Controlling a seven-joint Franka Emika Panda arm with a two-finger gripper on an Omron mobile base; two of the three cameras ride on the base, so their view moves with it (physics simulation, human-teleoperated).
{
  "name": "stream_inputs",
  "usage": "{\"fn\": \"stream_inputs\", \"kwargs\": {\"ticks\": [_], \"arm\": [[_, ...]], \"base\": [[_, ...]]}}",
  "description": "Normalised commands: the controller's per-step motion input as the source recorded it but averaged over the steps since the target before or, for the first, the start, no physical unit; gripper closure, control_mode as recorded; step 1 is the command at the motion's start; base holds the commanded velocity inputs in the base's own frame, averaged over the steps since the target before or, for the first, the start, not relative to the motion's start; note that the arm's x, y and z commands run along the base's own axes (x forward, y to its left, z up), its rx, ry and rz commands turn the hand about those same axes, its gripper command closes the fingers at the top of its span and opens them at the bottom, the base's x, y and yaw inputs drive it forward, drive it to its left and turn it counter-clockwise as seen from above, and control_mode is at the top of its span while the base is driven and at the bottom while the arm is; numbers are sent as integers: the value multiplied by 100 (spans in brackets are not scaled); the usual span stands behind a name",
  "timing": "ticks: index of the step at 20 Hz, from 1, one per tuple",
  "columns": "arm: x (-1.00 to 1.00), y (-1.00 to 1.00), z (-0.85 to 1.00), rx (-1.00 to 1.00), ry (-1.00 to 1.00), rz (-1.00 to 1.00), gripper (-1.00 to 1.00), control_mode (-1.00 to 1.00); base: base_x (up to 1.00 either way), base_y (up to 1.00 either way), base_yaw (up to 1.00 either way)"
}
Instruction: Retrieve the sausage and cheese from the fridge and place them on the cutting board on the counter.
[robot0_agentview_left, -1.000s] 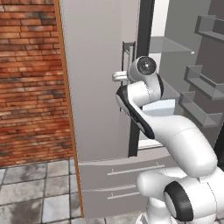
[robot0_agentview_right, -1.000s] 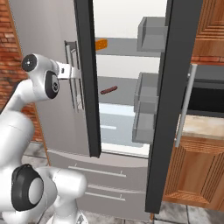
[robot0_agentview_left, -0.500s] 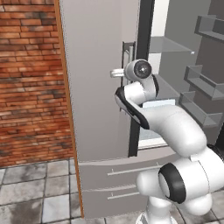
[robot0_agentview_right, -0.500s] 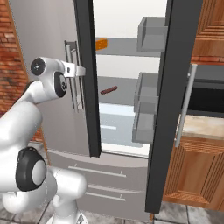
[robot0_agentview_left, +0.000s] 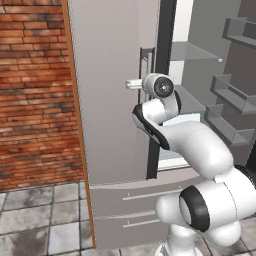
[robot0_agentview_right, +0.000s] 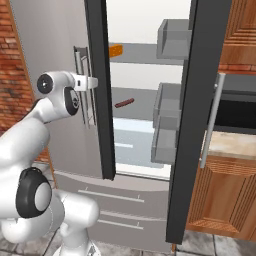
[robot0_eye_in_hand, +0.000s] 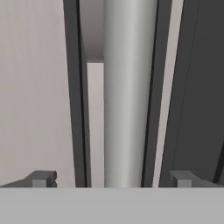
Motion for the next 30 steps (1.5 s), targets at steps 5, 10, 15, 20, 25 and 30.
{"fn": "stream_inputs", "kwargs": {"ticks": [5, 10, 15, 20, 25, 30], "arm": [[29, 0, 0, 0, 2, 0, 100, -100], [0, 2, 0, 0, 1, 0, 100, -100], [-43, 42, 0, 0, 0, -10, 100, -100], [-80, 67, 0, 0, 0, -31, 100, -100], [-84, 89, 0, 0, 0, -44, 100, -100], [-73, 87, 0, 0, 0, -45, 100, -100]], "base": [[0, 0, 0], [0, 0, 0], [0, 0, 0], [0, 0, 0], [0, 0, 0], [0, 0, 0]]}}
